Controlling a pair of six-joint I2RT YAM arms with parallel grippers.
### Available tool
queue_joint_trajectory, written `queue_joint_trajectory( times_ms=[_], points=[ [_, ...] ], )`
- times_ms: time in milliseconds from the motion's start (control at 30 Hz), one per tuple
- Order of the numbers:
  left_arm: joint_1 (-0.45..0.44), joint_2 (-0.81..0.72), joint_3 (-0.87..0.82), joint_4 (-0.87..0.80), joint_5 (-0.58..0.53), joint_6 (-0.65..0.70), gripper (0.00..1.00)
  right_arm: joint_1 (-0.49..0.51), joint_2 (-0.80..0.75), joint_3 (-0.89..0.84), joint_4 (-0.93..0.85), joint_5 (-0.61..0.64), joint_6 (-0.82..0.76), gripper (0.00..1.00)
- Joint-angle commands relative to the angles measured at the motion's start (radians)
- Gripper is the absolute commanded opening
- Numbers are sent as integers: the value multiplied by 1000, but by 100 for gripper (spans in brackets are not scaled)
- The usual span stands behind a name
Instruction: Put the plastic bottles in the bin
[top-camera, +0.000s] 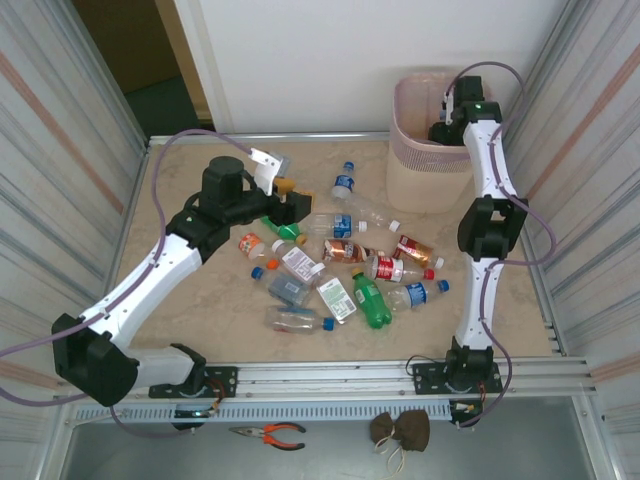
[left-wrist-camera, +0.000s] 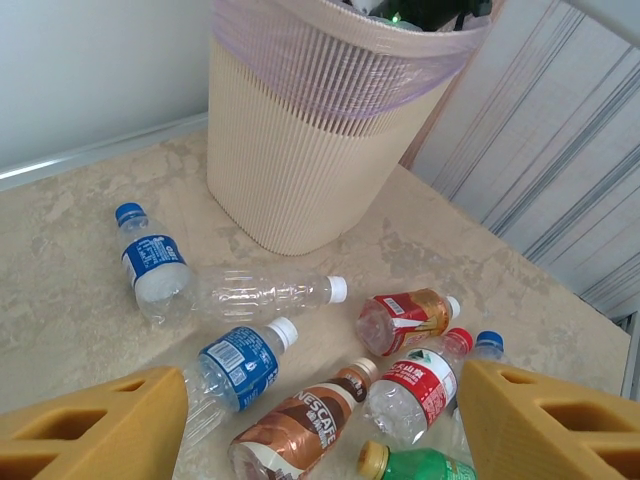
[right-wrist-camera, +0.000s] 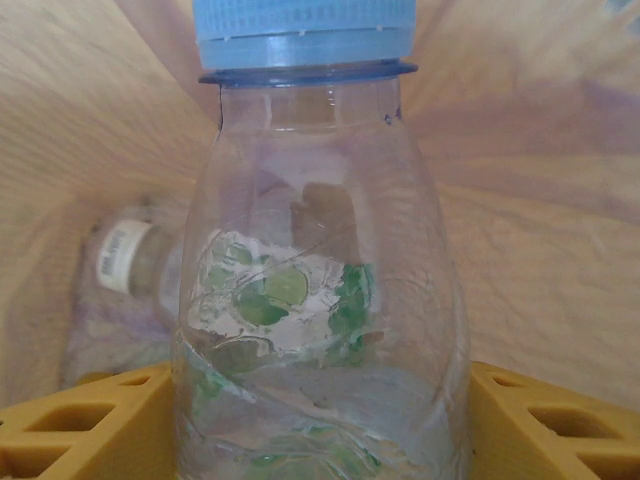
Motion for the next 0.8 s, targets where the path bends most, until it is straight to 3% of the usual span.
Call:
queue_joint_trajectory(
  times_ms=[0,200,467,767],
  points=[
    [4,-8,-11,13,9,-20,72,-2,50,36,-42,20,-26,67],
    [5,-2,-13,18,9,-27,72,-4,98,37,-54,19,-23,69],
    [5,-6,-16,15,6,-32,72,-6,93,37,-57,14,-6,85],
    [4,-3,-22,6,-15,-45,72,-7,9,37,-58,-4,19,87]
  ],
)
